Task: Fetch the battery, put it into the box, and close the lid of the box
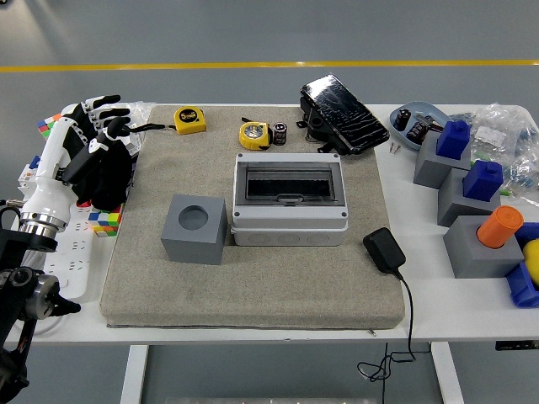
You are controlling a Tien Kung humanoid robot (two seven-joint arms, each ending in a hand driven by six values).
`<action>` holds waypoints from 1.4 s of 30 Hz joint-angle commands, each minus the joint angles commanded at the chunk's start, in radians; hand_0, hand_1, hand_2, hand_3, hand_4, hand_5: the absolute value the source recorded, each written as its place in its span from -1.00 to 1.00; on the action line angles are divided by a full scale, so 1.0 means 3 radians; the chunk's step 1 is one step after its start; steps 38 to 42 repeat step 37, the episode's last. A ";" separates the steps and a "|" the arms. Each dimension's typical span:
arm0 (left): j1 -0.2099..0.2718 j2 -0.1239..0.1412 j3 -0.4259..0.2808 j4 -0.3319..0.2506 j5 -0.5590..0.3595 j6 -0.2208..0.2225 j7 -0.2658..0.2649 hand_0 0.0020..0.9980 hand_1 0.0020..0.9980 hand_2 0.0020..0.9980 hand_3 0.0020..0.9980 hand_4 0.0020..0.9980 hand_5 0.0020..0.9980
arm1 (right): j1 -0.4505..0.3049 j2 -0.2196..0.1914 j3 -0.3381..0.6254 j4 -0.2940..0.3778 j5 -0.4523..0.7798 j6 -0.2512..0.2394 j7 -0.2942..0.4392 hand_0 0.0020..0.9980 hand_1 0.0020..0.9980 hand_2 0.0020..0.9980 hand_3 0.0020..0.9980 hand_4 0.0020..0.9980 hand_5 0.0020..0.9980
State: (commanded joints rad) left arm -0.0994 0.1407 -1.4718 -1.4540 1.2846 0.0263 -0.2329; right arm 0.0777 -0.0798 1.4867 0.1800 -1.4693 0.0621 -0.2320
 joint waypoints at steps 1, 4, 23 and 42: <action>0.0000 0.0002 0.0001 0.0001 -0.0001 0.0000 -0.0001 0.05 0.32 0.32 0.44 1.00 0.18 | 0.0002 -0.0002 0.0001 0.0000 -0.0001 -0.0001 0.0000 0.29 0.30 0.32 0.15 0.95 0.16; -0.0007 0.0005 0.0005 0.0005 0.0000 -0.0002 0.0001 0.06 0.32 0.32 0.44 1.00 0.18 | 0.0006 -0.0007 -0.0007 0.0000 0.0003 0.0000 0.0000 0.28 0.30 0.32 0.15 0.95 0.16; 0.0008 0.0010 0.0027 0.0008 0.0008 -0.0013 0.0018 0.05 0.31 0.32 0.44 1.00 0.18 | 0.0005 -0.0011 -0.0045 0.0000 0.0013 0.0003 0.0004 0.29 0.30 0.32 0.15 0.95 0.16; 0.0030 0.0002 0.0020 0.0001 0.0006 -0.0022 0.0026 0.05 0.31 0.32 0.44 1.00 0.18 | -0.0009 0.0001 -0.0012 0.0000 -0.0028 -0.0003 0.0003 0.29 0.30 0.32 0.15 0.95 0.16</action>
